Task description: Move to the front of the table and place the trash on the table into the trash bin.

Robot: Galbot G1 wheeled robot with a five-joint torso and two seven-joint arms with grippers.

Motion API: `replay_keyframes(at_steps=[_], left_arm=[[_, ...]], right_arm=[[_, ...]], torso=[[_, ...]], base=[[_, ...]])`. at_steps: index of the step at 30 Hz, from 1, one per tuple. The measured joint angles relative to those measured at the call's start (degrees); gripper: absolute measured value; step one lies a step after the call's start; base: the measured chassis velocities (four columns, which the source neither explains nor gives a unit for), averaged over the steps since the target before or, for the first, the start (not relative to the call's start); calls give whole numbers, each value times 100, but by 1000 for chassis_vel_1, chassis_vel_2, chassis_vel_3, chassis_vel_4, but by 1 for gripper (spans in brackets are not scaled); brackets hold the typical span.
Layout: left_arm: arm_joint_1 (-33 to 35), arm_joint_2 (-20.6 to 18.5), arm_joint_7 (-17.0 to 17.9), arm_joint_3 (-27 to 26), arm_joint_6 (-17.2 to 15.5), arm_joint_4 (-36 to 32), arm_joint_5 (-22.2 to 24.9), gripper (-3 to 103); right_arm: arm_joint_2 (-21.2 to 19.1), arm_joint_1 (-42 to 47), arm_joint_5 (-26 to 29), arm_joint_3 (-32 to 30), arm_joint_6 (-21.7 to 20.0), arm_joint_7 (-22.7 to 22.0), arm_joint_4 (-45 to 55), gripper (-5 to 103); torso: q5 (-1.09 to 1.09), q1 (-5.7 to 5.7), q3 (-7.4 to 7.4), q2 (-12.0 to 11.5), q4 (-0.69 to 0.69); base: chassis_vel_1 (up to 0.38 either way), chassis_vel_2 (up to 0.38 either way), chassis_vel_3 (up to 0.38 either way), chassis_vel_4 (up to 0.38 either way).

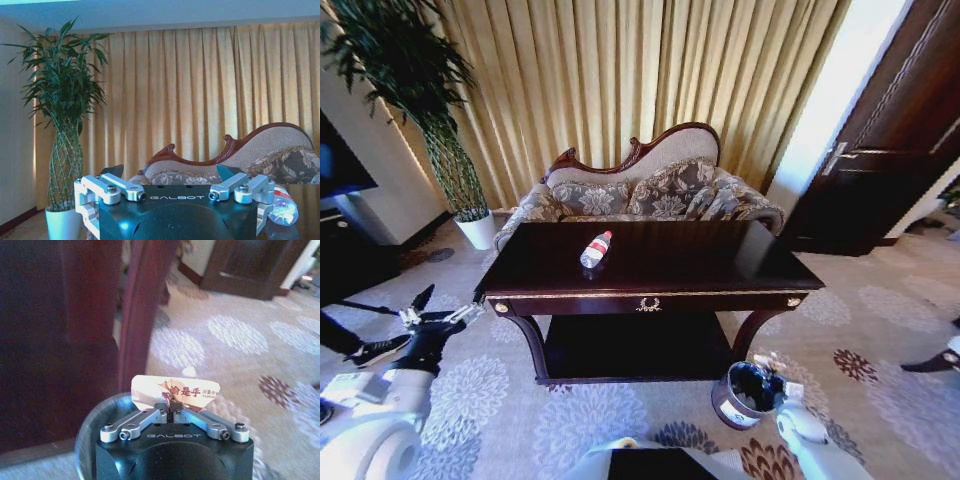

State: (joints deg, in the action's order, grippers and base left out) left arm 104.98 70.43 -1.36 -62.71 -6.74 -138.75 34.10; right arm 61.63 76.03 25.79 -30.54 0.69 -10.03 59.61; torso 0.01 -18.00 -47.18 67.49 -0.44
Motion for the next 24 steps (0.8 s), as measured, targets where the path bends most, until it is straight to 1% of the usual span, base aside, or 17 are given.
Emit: replay_keyframes(at_steps=[1,2,3,4,7,9,14,16,19,20,22,23,24], left_arm=[[0,8,-13,3,6,6,0,100],[2,17,-26,5,20,13,0,100],[5,21,-28,5,29,14,0,100],[5,21,-28,5,29,14,0,100],[16,24,-37,4,48,13,0,100],[18,24,-38,2,49,11,0,100],[58,23,-45,-33,76,-62,11,100],[60,24,-45,-37,77,-70,12,100],[53,29,-45,-45,77,-80,18,100],[53,29,-45,-45,77,-80,18,100],[53,45,-45,-45,82,-68,19,100],[58,53,-45,-45,91,-61,19,100],[64,57,-45,-45,94,-57,19,100]], right_arm=[[56,-40,-73,-26,-23,-13,-122,1],[134,-74,-121,-47,-63,-70,-222,-2],[170,-82,-135,-56,-74,-101,-244,3],[170,-82,-135,-56,-74,-101,-244,3],[283,-84,-189,-84,-94,-178,-233,20],[293,-83,-203,-87,-95,-183,-219,20],[313,-82,-252,-114,-98,-209,-143,47],[312,-82,-252,-115,-98,-209,-140,47],[296,-86,-250,-119,-98,-211,-117,63],[296,-86,-250,-119,-98,-211,-117,63],[289,-86,-241,-119,-98,-210,-108,74],[286,-86,-234,-119,-98,-211,-107,74],[283,-86,-227,-120,-99,-210,-105,79]], torso=[[-2,0,0,0,0],[-1,0,0,0,0],[-1,0,0,0,1],[-1,0,0,0,1],[-1,0,0,0,1],[-1,0,0,0,0],[-1,0,0,0,1],[-1,0,0,0,1],[-2,0,0,0,1],[-2,0,0,0,1],[-1,0,0,0,1],[-1,0,0,0,0],[-1,0,0,0,1]], base=[[0,0,0,0],[0,0,0,0],[0,0,0,0],[0,0,0,0],[0,0,0,0],[0,0,0,0],[0,0,0,0],[0,0,0,0],[0,0,0,0],[0,0,0,0],[0,0,0,0],[0,0,0,0],[0,0,0,0]])
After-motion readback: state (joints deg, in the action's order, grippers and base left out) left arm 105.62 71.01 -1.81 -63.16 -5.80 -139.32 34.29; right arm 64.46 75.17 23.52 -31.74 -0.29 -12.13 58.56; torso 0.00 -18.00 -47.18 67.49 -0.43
